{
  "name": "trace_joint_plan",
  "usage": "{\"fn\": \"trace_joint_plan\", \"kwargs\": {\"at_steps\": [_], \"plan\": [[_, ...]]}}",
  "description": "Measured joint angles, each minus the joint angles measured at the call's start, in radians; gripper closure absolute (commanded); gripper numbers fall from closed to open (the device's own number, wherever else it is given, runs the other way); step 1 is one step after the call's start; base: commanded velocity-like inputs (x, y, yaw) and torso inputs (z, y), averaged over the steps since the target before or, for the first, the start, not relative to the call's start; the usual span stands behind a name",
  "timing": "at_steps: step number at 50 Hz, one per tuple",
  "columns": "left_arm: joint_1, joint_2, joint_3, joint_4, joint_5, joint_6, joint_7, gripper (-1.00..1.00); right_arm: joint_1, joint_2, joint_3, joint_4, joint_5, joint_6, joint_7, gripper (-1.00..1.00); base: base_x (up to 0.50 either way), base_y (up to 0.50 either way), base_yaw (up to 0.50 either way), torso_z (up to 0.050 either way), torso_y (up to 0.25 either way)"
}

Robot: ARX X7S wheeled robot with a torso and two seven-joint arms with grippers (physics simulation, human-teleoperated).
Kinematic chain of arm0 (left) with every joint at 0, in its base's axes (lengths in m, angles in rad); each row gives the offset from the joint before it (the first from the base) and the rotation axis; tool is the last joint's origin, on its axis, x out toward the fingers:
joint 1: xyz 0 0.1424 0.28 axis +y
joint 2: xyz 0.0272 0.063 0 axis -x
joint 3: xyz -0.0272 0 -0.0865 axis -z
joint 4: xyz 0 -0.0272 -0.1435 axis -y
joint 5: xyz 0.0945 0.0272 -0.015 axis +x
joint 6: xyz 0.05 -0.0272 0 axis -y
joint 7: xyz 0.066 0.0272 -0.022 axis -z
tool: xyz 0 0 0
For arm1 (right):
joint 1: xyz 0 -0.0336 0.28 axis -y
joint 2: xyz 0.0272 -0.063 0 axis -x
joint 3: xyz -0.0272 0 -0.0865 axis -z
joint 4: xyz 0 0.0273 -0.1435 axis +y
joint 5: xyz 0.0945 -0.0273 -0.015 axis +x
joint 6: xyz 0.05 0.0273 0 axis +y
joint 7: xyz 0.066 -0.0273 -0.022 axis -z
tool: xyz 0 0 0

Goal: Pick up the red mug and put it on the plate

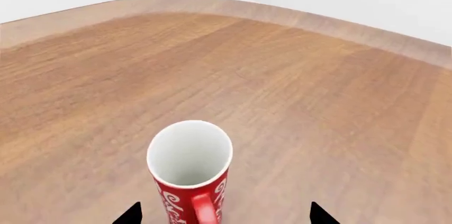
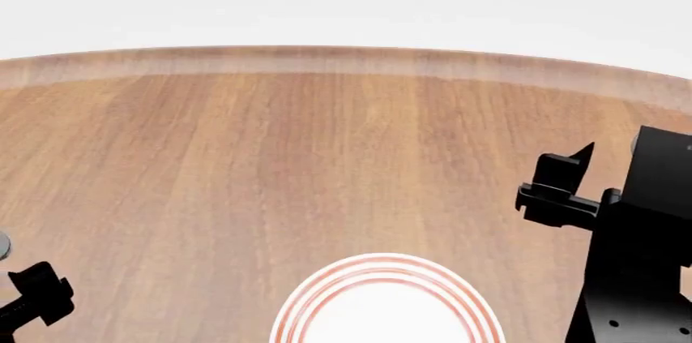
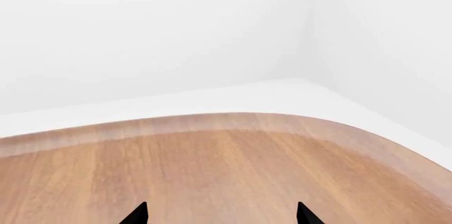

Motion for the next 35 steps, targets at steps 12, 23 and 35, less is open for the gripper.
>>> {"fn": "trace_joint_plan", "kwargs": {"at_steps": [12,23,35], "plan": [[-0.031,-0.005,0.000,-0.088,-0.020,0.007,0.012,-1.00,-0.003,0.000,-0.005,0.010,0.004,-0.006,0.001,-1.00,0.00,0.00,0.00,0.000,0.000],[-0.067,-0.011,0.000,-0.180,-0.031,0.029,0.023,-1.00,-0.003,0.001,-0.007,0.016,0.009,-0.010,0.002,-1.00,0.00,0.00,0.00,0.000,0.000],[-0.152,-0.023,-0.008,-0.411,-0.024,0.119,0.040,-1.00,-0.007,0.003,-0.008,0.024,0.014,-0.018,0.003,-1.00,0.00,0.00,0.00,0.000,0.000]]}}
